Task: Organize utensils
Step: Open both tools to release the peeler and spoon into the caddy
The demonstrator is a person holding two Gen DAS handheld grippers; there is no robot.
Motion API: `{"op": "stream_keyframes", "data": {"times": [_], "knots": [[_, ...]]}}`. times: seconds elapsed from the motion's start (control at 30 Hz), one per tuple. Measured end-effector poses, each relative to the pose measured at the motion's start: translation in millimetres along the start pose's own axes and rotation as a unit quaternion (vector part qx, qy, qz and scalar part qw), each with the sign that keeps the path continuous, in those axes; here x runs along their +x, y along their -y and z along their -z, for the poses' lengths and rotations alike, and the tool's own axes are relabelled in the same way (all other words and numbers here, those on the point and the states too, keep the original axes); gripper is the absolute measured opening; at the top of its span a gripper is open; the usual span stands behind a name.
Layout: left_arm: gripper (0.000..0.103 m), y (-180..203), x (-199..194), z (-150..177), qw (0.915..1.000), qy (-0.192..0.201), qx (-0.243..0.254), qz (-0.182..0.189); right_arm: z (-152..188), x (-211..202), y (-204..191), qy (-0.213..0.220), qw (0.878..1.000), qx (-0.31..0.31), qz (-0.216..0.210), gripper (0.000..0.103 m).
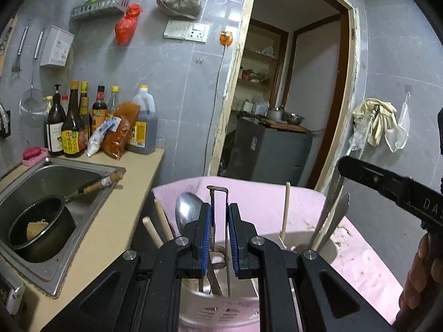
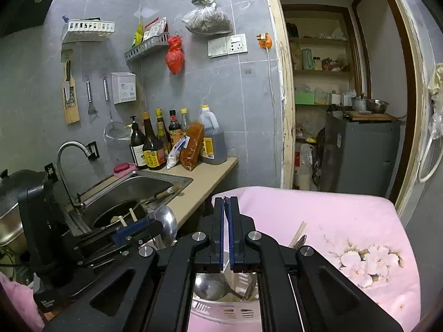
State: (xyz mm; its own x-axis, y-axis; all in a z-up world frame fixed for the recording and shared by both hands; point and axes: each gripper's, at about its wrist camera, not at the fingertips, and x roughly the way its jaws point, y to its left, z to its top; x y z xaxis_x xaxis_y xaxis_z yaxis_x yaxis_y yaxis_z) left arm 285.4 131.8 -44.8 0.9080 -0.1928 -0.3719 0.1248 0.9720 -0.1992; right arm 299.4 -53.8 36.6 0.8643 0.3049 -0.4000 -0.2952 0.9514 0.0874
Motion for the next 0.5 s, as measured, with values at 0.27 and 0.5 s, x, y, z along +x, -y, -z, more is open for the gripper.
{"op": "stream_keyframes", "data": {"times": [0.27,0.5], "knots": [[0.028,-5.0,-2.0,-5.1,0.9990,-0.013,-0.035,0.025,5.7,-3.1,13.3,-0.010,0.998,0.054,-0.018,0.004],[0.039,-5.6,-8.6,-8.7,0.9985,-0.013,-0.050,0.022,11.7,-7.7,18.1,-0.012,0.996,0.079,-0.029,0.005]]}}
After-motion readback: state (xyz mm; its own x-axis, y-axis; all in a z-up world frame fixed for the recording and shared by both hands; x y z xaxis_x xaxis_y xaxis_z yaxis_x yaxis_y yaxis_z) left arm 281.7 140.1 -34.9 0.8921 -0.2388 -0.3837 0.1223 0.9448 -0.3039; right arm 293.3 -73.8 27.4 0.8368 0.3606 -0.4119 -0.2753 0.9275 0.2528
